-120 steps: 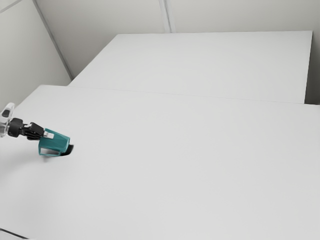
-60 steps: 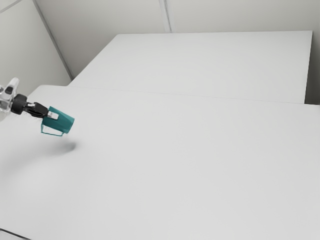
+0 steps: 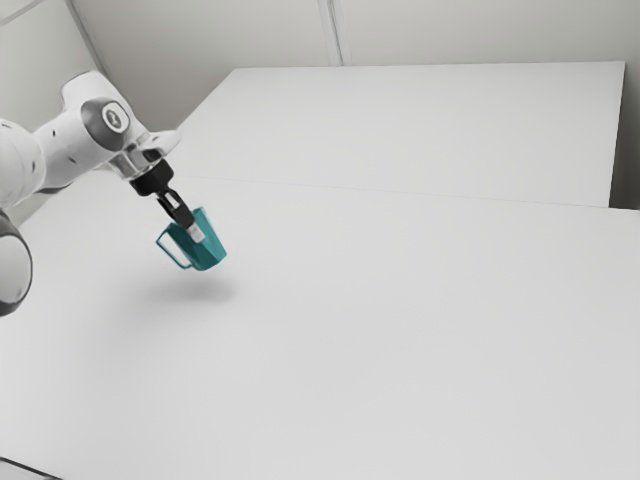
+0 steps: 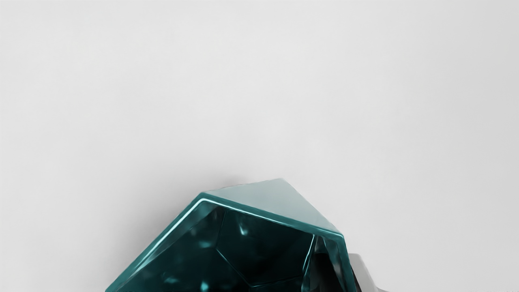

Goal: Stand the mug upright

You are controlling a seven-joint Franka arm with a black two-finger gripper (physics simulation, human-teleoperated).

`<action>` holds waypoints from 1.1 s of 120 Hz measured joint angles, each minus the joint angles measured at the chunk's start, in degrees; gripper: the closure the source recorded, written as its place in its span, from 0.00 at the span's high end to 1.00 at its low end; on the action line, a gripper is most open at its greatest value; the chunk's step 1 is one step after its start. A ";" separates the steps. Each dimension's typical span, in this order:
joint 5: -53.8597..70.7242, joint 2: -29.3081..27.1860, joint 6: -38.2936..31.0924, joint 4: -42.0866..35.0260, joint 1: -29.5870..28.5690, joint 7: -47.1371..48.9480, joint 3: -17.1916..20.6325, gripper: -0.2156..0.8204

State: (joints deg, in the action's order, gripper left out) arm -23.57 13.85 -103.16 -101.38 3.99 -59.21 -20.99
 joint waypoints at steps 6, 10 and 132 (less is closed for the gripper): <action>2.35 -0.27 -1.90 -0.83 2.33 1.50 -0.06 0.04; 3.71 -0.37 -3.19 -1.35 3.81 2.54 -0.07 0.04; 19.78 1.21 -32.33 -12.70 17.04 31.31 0.06 0.04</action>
State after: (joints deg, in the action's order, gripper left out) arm -3.79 15.06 -135.50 -114.08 21.03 -27.90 -20.93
